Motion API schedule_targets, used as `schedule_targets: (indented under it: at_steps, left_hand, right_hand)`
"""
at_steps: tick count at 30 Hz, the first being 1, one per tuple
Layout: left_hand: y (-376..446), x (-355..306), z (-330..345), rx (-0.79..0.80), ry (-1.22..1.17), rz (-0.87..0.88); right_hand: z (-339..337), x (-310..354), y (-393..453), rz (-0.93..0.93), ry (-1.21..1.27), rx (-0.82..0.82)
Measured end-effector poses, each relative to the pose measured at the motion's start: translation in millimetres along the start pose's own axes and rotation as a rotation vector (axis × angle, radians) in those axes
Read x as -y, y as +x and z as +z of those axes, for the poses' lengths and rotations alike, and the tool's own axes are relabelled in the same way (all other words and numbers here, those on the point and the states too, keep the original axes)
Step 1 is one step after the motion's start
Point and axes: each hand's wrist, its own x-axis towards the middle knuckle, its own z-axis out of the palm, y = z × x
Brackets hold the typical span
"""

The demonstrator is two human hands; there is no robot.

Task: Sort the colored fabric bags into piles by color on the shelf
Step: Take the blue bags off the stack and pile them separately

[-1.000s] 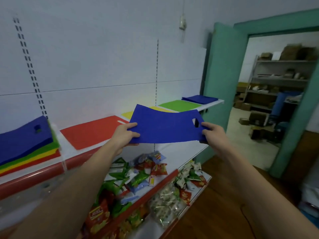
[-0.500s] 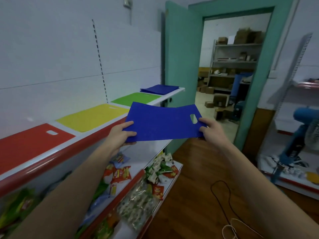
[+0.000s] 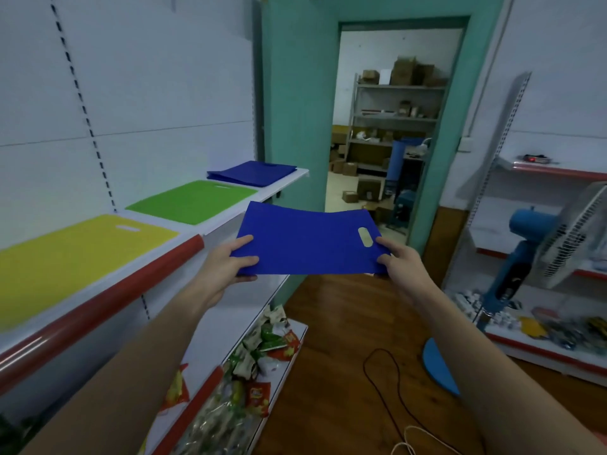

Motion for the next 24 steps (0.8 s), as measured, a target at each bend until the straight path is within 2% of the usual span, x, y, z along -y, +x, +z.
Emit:
schedule_targets:
  at_steps: [16,24]
  left_hand:
    - [158.6,15.0,103.3,0.016,0.026,0.002]
    - [220.1,17.7,133.2,-0.08,-0.044,0.0]
  right_hand:
    - [-69.3,-46.0,188.4,0.01,0.082,0.082]
    - [-79.0,-46.2,283.6,-0.06,0.056,0.152]
